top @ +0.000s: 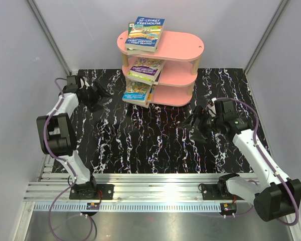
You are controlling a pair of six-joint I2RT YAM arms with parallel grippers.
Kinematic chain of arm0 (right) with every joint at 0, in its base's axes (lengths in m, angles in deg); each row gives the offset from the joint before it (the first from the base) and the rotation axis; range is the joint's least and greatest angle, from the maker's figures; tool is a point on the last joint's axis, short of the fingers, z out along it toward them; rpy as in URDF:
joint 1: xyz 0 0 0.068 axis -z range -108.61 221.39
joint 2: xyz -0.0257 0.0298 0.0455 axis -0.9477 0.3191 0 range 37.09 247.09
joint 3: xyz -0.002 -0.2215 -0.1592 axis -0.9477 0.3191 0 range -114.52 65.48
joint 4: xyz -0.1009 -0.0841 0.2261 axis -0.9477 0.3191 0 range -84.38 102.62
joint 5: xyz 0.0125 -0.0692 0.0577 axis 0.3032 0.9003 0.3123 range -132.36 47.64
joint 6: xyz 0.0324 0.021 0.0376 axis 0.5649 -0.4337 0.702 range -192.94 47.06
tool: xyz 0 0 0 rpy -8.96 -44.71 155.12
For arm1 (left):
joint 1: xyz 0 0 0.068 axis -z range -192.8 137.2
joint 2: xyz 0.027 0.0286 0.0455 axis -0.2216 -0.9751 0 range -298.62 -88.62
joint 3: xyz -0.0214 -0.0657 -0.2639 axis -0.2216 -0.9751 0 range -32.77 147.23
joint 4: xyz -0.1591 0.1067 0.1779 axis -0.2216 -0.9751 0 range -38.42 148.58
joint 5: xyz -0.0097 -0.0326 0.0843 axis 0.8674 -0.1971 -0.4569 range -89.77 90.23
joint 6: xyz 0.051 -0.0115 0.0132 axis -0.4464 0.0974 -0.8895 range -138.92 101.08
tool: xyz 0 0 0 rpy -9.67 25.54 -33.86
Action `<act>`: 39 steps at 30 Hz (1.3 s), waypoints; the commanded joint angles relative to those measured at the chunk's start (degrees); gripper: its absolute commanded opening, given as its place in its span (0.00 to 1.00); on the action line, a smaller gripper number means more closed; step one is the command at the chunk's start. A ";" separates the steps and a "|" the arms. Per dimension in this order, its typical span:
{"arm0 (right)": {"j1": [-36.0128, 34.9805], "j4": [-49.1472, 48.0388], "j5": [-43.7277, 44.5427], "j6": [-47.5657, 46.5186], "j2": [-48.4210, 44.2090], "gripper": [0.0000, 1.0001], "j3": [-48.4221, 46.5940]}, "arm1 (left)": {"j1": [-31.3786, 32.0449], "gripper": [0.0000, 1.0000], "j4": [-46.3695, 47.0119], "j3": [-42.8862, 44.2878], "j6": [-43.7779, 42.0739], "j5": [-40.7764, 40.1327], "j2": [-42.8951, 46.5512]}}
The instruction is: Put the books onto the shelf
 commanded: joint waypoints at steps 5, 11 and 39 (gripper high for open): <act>0.42 5.82 3.64 -2.03 -3.83 0.98 -9.03 | -1.38 0.99 3.11 -10.50 -7.70 -5.97 14.76; 0.42 7.85 4.00 -1.85 -5.68 1.00 -13.16 | -1.38 0.99 4.18 -17.54 -11.30 -8.78 24.88; 0.42 17.16 6.36 -4.93 -9.90 1.00 -16.51 | -0.06 0.99 0.39 -27.30 -10.61 -21.25 50.64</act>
